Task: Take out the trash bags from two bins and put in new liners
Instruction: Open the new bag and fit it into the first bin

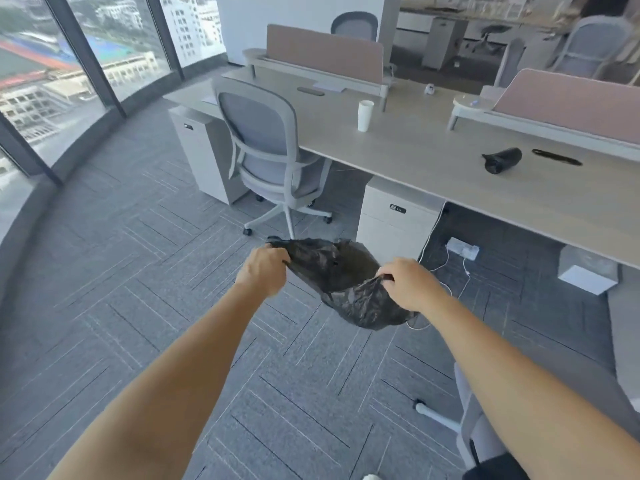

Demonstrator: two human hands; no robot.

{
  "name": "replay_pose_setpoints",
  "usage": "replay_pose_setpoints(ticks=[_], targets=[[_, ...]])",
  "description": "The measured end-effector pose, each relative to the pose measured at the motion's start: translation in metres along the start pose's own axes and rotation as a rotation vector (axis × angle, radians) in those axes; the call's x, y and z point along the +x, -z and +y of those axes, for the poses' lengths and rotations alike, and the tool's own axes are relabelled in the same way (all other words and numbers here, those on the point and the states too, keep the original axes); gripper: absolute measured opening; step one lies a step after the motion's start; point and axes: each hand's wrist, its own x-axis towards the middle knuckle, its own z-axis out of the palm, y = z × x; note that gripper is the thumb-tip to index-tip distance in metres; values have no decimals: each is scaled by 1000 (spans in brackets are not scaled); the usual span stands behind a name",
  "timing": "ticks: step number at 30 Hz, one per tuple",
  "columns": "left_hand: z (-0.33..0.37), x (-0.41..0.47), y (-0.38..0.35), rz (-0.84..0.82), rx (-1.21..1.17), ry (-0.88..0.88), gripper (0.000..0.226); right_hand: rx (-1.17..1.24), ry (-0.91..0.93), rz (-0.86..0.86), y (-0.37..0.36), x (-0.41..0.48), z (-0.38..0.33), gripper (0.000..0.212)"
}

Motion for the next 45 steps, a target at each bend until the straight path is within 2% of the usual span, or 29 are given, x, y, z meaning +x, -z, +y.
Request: replay_pose_setpoints(ticks=[3,5,7,9,10,11,14,16,18,19,20,21,22,23,24,25,26,29,31,32,35,38,41,43,45], targets=[[-16,2,16,196,-111,-101,31,85,-36,67,2,6,-19,24],[-17,3,27,291,-314,-112,27,183,-91,91,0,14,-26,24],[-13,8,38,309,-714,72,27,295,-149,132,0,23,-28,22],[-13,24,45,323,-1217,303,25,413,-235,168,4,30,-29,20],[-17,34,42,344,-1369,381,24,496,-310,179,6,34,-28,19],[-20,43,39,357,-1407,423,23,615,-402,177,9,39,-26,20],[-17,70,33,440,-1139,414,34,1149,-610,40,15,64,-23,19],[-8,99,30,422,-936,417,68,1405,-576,64,23,93,-19,19],[-1,138,20,212,-685,595,113,1541,-500,129,38,126,-17,18],[-1,159,12,65,-601,687,126,1575,-457,160,46,142,-18,19],[-3,176,4,-103,-555,706,125,1581,-419,177,53,158,-17,19],[-6,189,-5,-310,-548,664,107,1552,-391,188,58,174,-14,19],[-9,200,-13,-499,-568,599,77,1449,-378,206,63,188,-9,20],[-11,212,-19,-585,-587,551,49,1292,-363,240,68,202,-3,20],[-6,221,-18,-566,-620,514,30,1116,-350,281,71,214,4,19],[-1,233,-14,-462,-654,482,22,973,-346,324,75,225,12,19],[3,250,-9,-277,-687,432,18,873,-360,380,80,235,18,19],[21,291,31,383,-775,263,21,769,-345,659,92,253,33,15],[23,311,44,589,-790,143,22,752,-275,781,95,260,39,15],[24,320,43,585,-796,116,22,733,-242,783,94,264,42,14],[19,336,13,277,-872,216,26,692,-274,541,68,281,58,18],[1,351,-21,14,-861,357,20,611,-340,278,38,297,74,39],[-15,382,-34,-121,-874,422,20,492,-322,223,29,312,75,39],[-24,414,-42,-200,-891,424,36,447,-285,230,30,322,68,40],[-25,441,-42,-342,-853,465,51,438,-231,150,32,334,56,38]])
